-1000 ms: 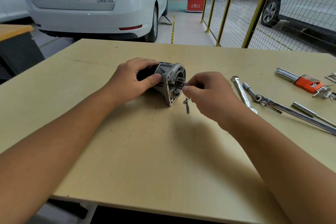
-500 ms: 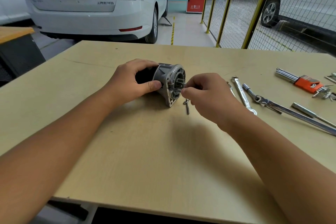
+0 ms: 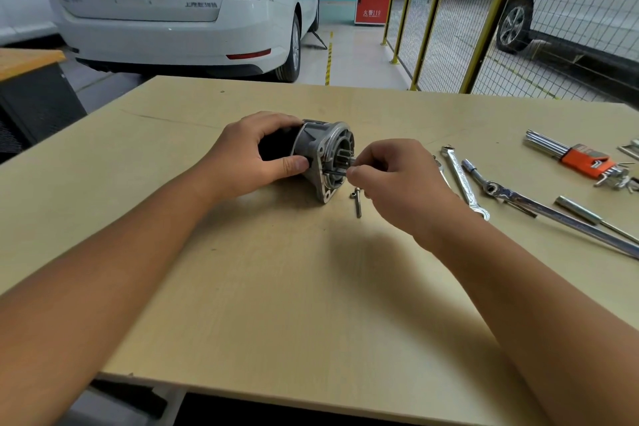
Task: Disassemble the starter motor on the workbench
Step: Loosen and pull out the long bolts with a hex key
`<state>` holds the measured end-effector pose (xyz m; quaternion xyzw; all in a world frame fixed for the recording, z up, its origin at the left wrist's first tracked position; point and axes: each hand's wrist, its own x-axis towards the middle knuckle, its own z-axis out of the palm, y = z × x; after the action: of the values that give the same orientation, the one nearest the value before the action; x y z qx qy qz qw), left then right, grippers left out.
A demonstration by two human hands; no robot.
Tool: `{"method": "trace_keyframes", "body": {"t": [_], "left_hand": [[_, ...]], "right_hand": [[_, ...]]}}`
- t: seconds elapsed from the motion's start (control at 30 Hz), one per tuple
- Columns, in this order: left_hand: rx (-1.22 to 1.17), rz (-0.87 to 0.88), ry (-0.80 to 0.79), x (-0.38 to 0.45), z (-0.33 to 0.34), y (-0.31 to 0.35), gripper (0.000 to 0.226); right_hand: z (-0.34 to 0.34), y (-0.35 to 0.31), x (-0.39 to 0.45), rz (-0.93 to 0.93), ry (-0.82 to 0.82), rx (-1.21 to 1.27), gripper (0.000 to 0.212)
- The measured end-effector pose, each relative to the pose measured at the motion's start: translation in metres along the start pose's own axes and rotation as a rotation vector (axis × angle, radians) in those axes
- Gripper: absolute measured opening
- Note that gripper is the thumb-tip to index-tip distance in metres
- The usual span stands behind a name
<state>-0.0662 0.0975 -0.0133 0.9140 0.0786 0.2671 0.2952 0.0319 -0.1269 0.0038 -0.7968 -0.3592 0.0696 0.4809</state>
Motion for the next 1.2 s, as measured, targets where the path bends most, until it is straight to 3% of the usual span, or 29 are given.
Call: {"method": "trace_keyframes", "body": {"t": [0.77, 1.2], "left_hand": [[0.043, 0.001, -0.006, -0.0014, 0.0016, -0.0002, 0.058], [0.046, -0.002, -0.011, -0.0019, 0.0014, 0.0025, 0.057]], "right_hand": [[0.0054, 0.0055, 0.0013, 0.073, 0.014, 0.089, 0.021], [0.0074, 0.0047, 0.0001, 0.012, 0.039, 0.139, 0.017]]}}
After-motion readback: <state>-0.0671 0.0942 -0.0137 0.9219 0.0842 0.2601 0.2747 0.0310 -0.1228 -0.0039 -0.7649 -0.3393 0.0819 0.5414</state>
